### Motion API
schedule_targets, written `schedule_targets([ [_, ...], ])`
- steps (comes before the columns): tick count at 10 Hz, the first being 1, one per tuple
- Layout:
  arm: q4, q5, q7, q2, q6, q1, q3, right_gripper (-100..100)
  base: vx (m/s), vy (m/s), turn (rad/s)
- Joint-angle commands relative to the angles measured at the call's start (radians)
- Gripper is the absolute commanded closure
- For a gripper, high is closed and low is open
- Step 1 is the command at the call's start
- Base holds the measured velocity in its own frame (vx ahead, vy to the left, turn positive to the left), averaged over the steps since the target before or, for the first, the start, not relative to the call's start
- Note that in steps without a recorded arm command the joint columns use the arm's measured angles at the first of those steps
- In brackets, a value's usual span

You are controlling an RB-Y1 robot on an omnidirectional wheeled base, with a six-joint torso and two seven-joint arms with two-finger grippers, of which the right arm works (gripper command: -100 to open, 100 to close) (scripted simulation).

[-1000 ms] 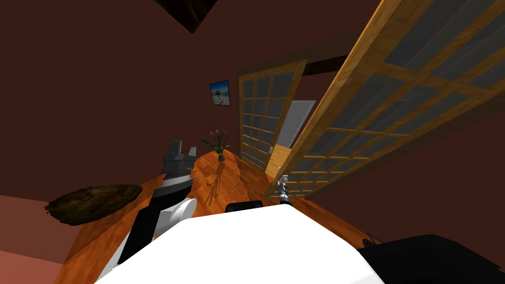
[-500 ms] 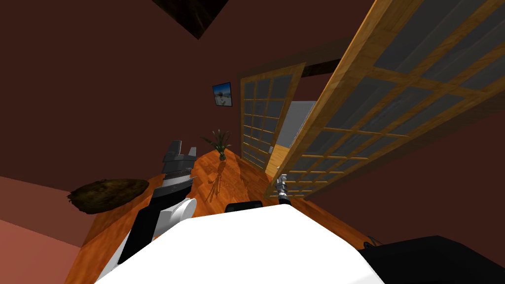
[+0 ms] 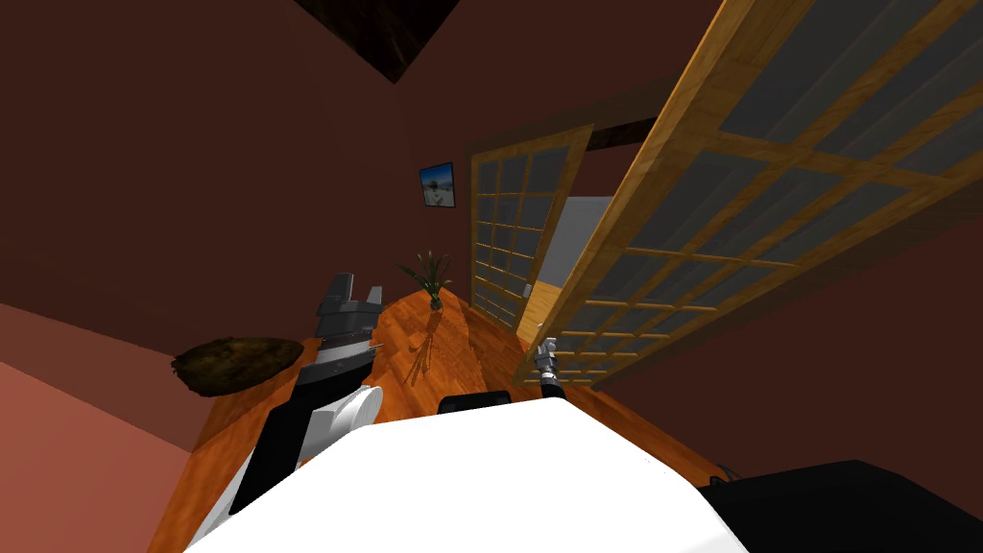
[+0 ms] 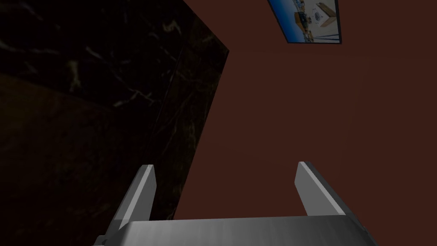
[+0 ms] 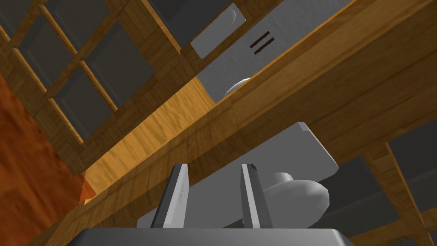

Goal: Pull the door open

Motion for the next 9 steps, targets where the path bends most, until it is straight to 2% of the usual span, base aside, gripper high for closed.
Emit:
schedule_targets([
  [1, 0.005, -0.014, -0.032, -0.020, -0.008, 0.003, -0.011, -100, -0.047, -0.038, 0.025],
  [3, 0.000, -0.040, -0.099, -0.026, -0.012, -0.006, 0.014, -100, -0.076, -0.037, 0.082],
  [6, -0.002, -0.053, -0.153, -0.029, -0.014, -0.011, 0.027, -100, -0.057, -0.033, 0.043],
  [9, -0.008, -0.092, -0.256, -0.038, -0.021, -0.025, 0.064, -100, -0.088, -0.030, 0.083],
])
